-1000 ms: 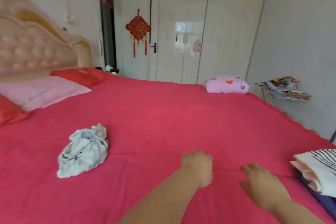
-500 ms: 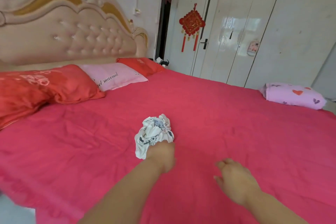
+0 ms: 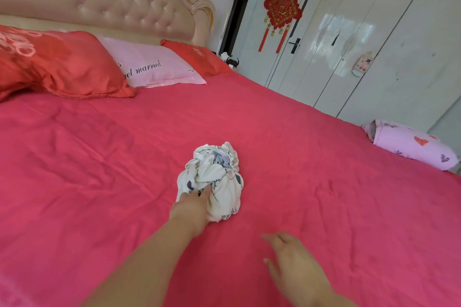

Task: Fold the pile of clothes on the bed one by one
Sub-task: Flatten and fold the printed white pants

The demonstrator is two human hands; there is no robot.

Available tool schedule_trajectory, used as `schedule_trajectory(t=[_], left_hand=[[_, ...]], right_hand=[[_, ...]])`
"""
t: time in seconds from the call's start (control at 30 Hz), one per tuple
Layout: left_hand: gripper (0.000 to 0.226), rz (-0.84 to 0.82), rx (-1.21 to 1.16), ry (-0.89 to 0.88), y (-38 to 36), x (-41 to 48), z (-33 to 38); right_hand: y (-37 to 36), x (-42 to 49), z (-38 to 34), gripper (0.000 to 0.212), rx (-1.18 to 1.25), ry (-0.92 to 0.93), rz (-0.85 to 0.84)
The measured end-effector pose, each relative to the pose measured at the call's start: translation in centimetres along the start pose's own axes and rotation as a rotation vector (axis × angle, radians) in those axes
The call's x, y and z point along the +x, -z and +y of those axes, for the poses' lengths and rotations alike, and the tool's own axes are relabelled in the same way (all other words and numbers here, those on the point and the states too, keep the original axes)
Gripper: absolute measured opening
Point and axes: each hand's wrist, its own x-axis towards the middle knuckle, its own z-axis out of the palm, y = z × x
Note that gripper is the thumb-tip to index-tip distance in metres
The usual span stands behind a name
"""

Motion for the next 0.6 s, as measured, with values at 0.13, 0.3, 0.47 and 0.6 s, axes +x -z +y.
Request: schedule_trajectory(t=[0.13,0.3,0.47,0.6], left_hand=[[0.029,0.143,-0.034,-0.064,-1.9,-0.1,1.4],[0.017,0.174,-0.259,-0.287,-3.0,-5.3,6.1],[0.05,0.12,-0.504,-0.503,-5.0,-12.3,11.4],[0.023,-0.015,-0.585,-0.629,-4.6,-15.5,14.3]], right_hand=[[-1.4,0.9,0.2,0.048,0.118,-0.013,0.033],[-0.1,0.2,-0.2,0.045,0.833,-0.365,0.049],[0.4,-2.8,1.3,0.022,1.264,-0.567,-0.031],[1.8,-7.8,4.5,0.025,1.114,-0.615,0.089]])
